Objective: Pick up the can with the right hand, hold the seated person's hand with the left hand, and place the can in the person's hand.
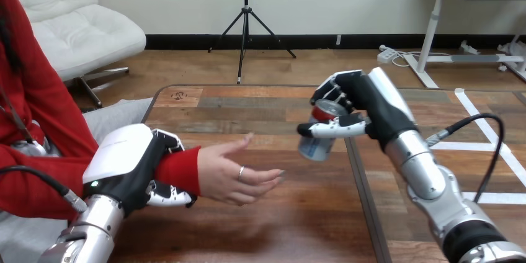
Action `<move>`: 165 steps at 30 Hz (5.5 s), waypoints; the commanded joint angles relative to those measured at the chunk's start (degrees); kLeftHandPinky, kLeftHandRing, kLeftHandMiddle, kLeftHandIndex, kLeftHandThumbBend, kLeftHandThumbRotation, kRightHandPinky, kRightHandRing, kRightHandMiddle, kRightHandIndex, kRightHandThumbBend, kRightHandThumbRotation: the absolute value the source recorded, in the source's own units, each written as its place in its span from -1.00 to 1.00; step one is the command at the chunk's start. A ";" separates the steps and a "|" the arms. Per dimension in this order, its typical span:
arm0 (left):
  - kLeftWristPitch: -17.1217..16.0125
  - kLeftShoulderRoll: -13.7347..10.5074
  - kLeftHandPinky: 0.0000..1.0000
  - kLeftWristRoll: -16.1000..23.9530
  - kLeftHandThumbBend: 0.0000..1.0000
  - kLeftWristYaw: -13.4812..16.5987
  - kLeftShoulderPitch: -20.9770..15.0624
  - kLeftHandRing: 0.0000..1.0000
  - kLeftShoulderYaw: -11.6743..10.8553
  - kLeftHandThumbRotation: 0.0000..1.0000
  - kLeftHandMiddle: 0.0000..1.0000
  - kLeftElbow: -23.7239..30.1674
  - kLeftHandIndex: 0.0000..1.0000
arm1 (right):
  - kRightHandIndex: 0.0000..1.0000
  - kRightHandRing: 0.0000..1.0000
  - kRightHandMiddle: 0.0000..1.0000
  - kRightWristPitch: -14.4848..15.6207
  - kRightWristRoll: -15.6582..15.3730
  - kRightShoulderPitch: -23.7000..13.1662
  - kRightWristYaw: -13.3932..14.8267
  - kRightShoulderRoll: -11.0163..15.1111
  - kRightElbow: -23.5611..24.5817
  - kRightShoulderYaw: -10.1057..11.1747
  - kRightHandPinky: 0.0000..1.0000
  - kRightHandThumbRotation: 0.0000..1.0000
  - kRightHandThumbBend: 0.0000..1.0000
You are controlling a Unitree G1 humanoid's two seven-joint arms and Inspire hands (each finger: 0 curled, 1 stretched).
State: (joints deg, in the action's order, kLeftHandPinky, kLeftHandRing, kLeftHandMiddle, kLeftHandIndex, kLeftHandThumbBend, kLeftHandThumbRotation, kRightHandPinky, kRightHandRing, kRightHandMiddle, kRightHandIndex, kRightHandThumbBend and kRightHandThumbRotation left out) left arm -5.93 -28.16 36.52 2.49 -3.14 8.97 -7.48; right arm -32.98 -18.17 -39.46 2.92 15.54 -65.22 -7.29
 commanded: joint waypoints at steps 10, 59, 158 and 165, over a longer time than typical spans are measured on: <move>-3.96 3.23 -0.46 -3.38 0.32 2.51 -7.53 -0.35 -2.37 -1.00 -0.25 10.14 -0.23 | -0.10 -0.34 -0.16 -0.54 0.43 -6.10 0.06 -2.40 4.92 -0.92 -0.42 -1.00 0.55; -3.64 6.93 -0.33 -4.33 0.28 0.32 -10.34 -0.25 -0.95 -1.00 -0.18 7.89 -0.21 | -0.13 -0.36 -0.21 -1.63 -0.51 -5.76 -2.28 -9.80 10.84 -4.25 -0.41 -1.00 0.54; -8.57 6.48 0.25 -13.48 0.96 -3.22 -4.08 0.50 -2.28 0.36 0.56 8.77 0.45 | 0.66 0.59 0.64 7.62 5.70 4.45 -17.14 -3.18 23.38 -1.86 0.36 1.00 0.95; -8.32 6.79 0.35 -15.24 1.00 -4.01 -3.03 0.61 -2.50 0.48 0.66 8.98 0.57 | 0.68 0.66 0.69 8.23 6.45 5.99 -17.66 -2.73 24.91 -1.18 0.40 1.00 0.85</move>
State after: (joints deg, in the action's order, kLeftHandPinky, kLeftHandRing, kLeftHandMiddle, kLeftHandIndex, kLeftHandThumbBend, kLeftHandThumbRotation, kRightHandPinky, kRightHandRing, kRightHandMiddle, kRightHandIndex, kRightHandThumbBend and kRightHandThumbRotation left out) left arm -11.79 -23.12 23.35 -1.15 -3.90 6.57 -2.40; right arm -25.23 -12.78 -33.74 -14.14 11.87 -43.56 -9.06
